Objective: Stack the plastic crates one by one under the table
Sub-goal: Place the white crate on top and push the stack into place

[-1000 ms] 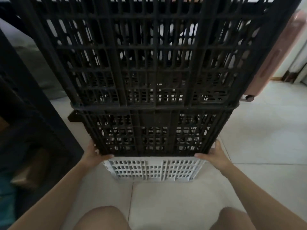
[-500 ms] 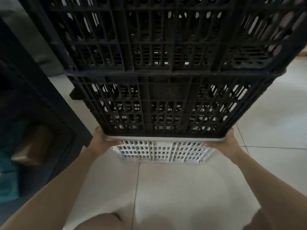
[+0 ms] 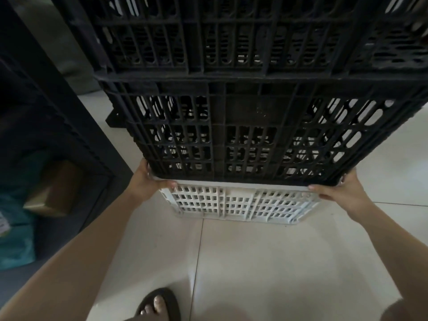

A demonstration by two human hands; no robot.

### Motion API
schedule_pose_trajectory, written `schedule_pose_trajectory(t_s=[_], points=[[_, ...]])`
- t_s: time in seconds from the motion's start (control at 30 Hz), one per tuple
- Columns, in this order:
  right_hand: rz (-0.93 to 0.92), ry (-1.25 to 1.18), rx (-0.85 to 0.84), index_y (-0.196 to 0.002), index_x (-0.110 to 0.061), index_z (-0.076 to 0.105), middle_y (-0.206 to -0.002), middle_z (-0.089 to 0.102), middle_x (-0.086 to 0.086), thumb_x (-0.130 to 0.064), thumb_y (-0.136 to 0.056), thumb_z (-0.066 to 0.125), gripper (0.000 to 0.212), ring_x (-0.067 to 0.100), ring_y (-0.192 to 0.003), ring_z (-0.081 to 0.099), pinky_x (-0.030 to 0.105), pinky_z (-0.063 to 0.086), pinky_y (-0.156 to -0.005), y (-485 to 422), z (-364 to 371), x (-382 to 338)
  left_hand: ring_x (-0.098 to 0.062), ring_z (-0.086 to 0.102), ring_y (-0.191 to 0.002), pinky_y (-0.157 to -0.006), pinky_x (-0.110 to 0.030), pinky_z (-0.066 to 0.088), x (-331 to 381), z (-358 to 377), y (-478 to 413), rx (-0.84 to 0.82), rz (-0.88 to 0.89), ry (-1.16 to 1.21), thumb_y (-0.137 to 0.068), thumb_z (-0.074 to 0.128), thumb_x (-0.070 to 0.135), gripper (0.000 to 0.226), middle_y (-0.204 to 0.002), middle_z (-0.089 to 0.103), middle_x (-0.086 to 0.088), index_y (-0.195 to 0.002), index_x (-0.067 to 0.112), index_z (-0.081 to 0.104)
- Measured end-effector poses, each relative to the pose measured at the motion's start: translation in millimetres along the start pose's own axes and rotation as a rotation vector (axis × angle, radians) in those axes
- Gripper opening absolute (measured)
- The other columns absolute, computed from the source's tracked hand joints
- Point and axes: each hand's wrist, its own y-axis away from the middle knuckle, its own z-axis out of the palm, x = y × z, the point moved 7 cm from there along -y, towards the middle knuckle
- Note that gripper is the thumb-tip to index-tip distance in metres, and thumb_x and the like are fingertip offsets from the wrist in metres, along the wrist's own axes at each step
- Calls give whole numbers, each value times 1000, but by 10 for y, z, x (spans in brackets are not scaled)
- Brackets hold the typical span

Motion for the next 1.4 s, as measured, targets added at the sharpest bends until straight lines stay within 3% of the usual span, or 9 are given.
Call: schedule_pose_trajectory(t_s=[0.17,0.43,0.6,0.73,0.87,0.97,1.07,1.2,1.4], points=[[-81,138,3,-132,-33,28,-131,48,-7,-31,-32,93,120,13,-120,47,43,41,-105,24,-17,-48,-10,48,-116,-90,-25,41,-3,-11,47,25,1,5,-31,90,45,98,-111,53,28,-116,48,41],[-108,133,49,-125,-44,34,-111,52,-28,-37,-35,94,109,14,-115,53,50,50,-96,89,-50,-19,-17,48,-126,-106,-43,42,-10,0,113,66,21,-21,-49,92,27,90,-122,56,16,-122,44,41],[-146,135,42,-112,-54,31,-108,52,-25,-23,-49,94,94,17,-113,55,51,56,-86,171,-10,-96,13,51,-104,-89,-18,41,57,55,158,17,79,-99,-59,88,31,94,-101,50,49,-132,42,29],[-308,202,23,-95,-63,42,-105,56,-29,-17,-54,93,80,11,-104,59,54,53,-87,242,39,-290,3,49,-110,-83,-12,42,86,84,178,2,80,-95,-54,89,35,107,-106,44,50,-138,36,22],[-428,281,-5,-96,-66,48,-100,53,-45,-16,-56,92,77,2,-90,64,45,57,-73,297,89,-465,23,51,-95,-74,-1,42,64,116,161,28,56,-84,-47,92,34,116,-100,46,52,-137,36,19],[-468,286,-4,-98,-67,49,-104,52,-48,-17,-56,91,78,-16,-91,60,24,57,-64,348,106,-543,22,56,-88,-73,-5,42,1,97,149,82,43,-78,-47,92,33,111,-96,52,46,-132,41,21],[-481,273,-20,-102,-66,49,-108,53,-46,-21,-56,90,76,-17,-93,59,5,51,-64,396,124,-601,-2,56,-106,-91,-25,45,-14,103,135,86,51,-59,-43,93,34,112,-108,55,31,-130,44,23],[-461,263,-21,-102,-69,46,-106,52,-47,-21,-56,91,81,-17,-93,59,4,51,-65,363,118,-549,-21,59,-115,-96,-48,49,4,119,110,73,59,36,-41,95,20,112,-121,60,7,-128,41,29],[-429,301,18,-103,-72,44,-107,52,-45,-20,-57,91,84,-11,-95,61,18,56,-70,300,113,-524,15,59,-94,-68,-16,54,74,131,69,93,21,49,-47,91,2,98,-101,61,33,-112,53,37]])
